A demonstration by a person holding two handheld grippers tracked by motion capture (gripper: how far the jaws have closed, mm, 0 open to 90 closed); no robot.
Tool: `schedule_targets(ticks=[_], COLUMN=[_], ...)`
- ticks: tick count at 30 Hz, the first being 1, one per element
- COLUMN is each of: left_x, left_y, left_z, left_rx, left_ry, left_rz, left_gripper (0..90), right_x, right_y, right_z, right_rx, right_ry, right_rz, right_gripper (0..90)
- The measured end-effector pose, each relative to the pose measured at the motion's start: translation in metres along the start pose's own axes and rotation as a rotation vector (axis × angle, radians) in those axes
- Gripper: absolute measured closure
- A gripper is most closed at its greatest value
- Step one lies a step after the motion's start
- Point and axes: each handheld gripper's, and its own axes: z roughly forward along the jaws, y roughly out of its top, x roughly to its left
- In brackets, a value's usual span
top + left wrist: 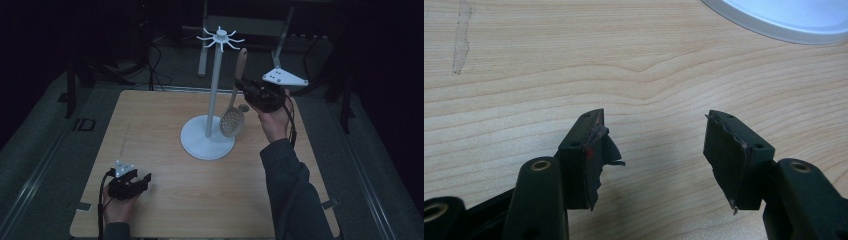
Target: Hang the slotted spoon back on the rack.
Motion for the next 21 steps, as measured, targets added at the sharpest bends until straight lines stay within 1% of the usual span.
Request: schedule_targets(ticks=[4, 8, 14, 21], left_x=[0.0002, 0.0002, 0.0005, 0.0012], left_y=[0.0000, -0.0001, 0.0000, 0.0000], left_z=[-0.0001, -0.0001, -0.0003, -0.0010], left_rx=[-0.003, -0.004, -0.005, -0.004], left_ry=[0.001, 0.001, 0.001, -0.001], left_rz=[-0.003, -0.004, -0.007, -0.006], left_gripper=[42.5, 42.5, 42.5, 42.5], right_x=[0.0011, 0.0015, 0.0017, 0.0010], right_y=[0.0011, 0.0017, 0.0041, 0.0073], right_z=[0.0029, 0.0046, 0.0049, 0.0088], right_rx=[0.000, -0.007, -0.014, -0.004], right_ry=[0.003, 0.009, 0.011, 0.023], right_rz=[-0.003, 0.011, 0.013, 0.022], right_gripper=[72.4, 72.5, 72.4, 72.4])
